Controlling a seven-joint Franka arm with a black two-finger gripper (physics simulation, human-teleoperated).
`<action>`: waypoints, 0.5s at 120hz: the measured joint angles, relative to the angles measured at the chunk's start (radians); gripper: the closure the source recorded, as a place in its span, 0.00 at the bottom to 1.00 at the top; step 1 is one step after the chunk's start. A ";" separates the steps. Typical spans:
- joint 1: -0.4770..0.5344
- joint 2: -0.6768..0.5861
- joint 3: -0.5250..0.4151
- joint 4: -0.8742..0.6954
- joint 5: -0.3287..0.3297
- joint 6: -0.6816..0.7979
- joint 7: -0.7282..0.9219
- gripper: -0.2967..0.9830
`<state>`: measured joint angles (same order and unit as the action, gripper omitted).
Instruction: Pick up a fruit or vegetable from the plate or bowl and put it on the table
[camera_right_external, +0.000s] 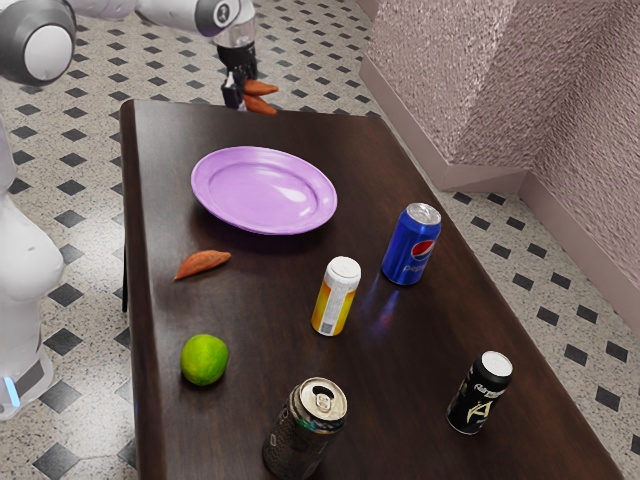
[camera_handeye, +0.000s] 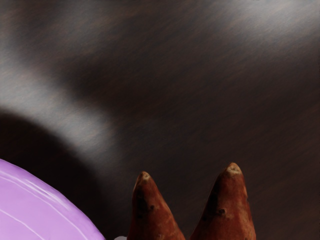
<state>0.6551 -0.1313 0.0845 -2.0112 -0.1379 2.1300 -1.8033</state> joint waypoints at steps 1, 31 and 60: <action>0.000 0.000 0.001 0.000 0.000 0.000 0.002 0.69; 0.003 -0.001 0.042 0.000 -0.016 -0.001 0.091 0.32; -0.249 -0.046 0.033 0.270 -0.082 -0.193 -0.024 0.25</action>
<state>0.4061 -0.1777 0.1178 -1.7413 -0.2197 1.9368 -1.8277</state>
